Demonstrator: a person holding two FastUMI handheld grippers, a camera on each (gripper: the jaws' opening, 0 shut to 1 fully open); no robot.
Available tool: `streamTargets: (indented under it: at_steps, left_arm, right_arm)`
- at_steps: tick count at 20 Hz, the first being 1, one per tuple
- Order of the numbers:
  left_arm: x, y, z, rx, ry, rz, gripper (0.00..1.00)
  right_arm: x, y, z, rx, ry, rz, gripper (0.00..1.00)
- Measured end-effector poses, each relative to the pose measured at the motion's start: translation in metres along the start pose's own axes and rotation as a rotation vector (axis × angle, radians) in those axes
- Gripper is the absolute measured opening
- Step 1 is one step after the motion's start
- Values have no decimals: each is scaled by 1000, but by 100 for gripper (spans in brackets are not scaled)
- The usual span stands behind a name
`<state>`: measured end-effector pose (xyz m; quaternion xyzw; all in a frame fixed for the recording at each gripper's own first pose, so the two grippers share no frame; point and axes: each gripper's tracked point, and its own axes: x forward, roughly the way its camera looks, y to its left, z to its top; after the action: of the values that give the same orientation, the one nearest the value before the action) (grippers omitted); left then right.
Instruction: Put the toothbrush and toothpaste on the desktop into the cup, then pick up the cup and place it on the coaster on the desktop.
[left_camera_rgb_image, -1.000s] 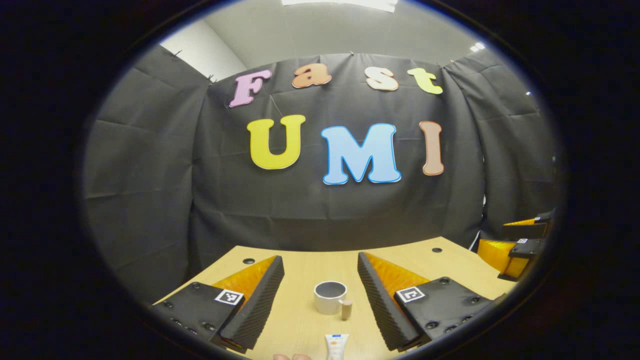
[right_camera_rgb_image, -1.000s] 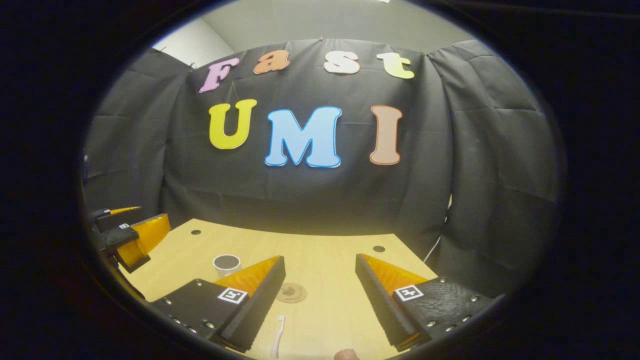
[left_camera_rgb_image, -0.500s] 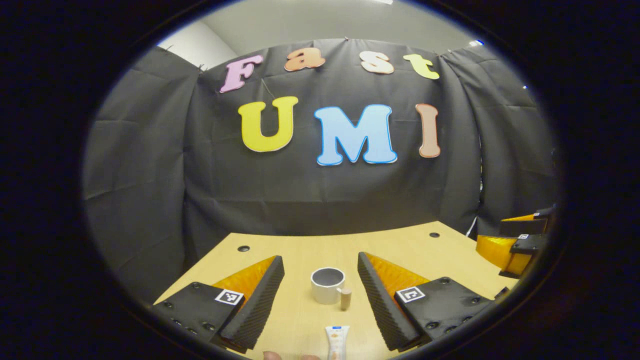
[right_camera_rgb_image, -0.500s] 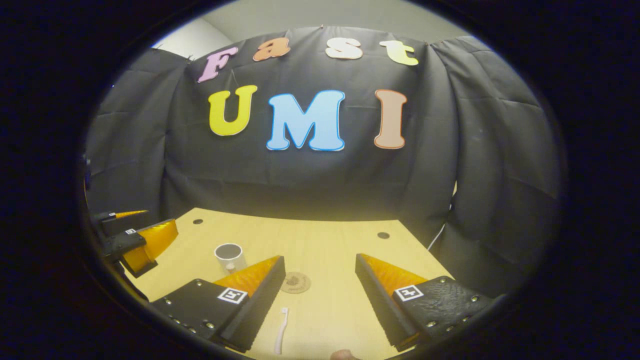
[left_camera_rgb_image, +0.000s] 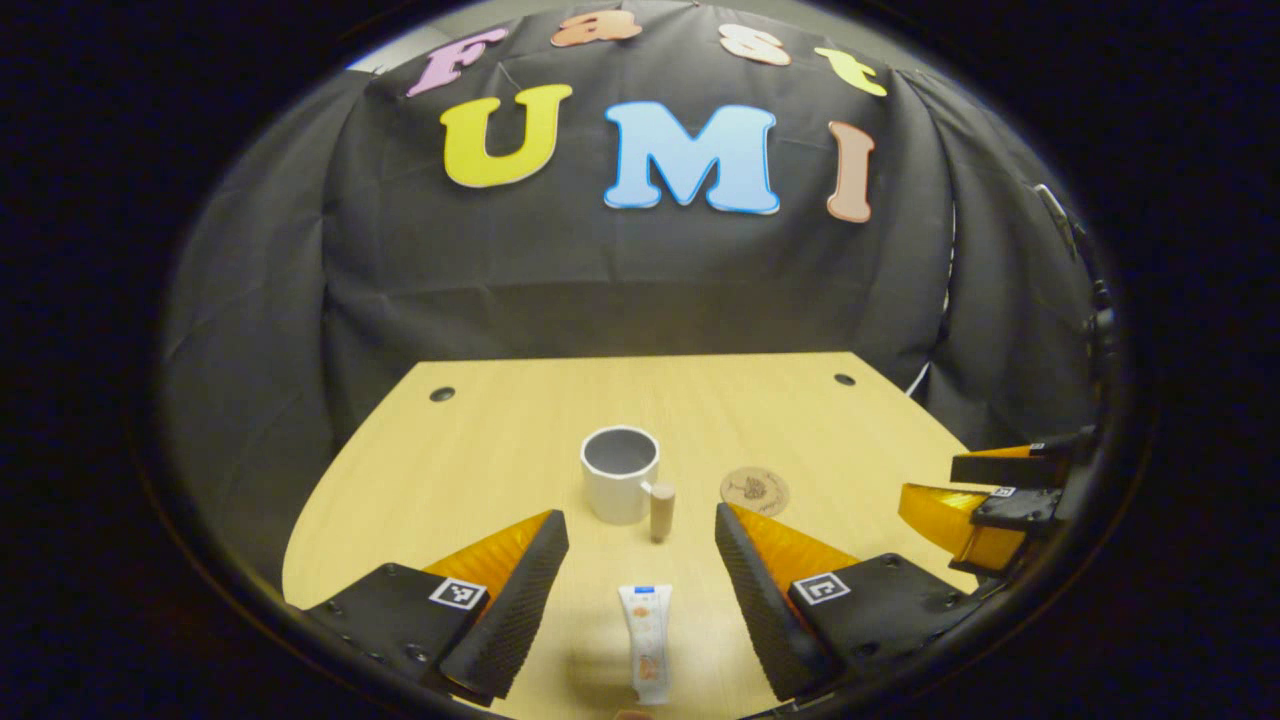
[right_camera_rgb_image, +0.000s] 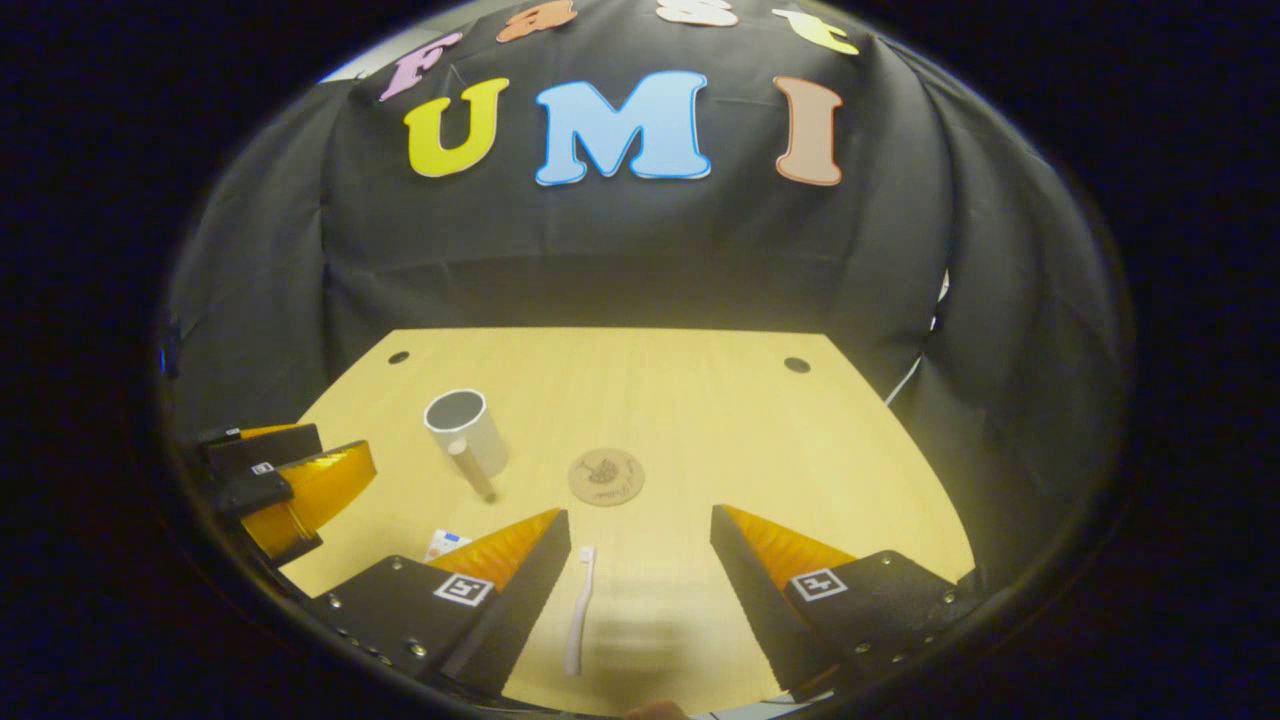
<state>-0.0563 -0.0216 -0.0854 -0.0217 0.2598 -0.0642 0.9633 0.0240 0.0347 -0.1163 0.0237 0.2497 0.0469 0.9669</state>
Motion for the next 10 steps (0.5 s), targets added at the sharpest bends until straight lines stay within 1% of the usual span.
streamTargets:
  at_steps: [3,6,8,10]
  left_arm:
    - [-7,-1,-21,-5,108,-9,95]
    - [-8,1,-33,-2,172,-9,95]
    - [-9,-4,-44,-43,236,-31,96]
    - [-13,-8,-56,-73,310,-35,95]
  right_arm:
    - [8,7,-18,-4,74,25,92]
    - [15,12,-36,-8,148,39,92]
    - [24,17,-49,-14,210,50,92]
    - [28,23,-61,-14,265,64,92]
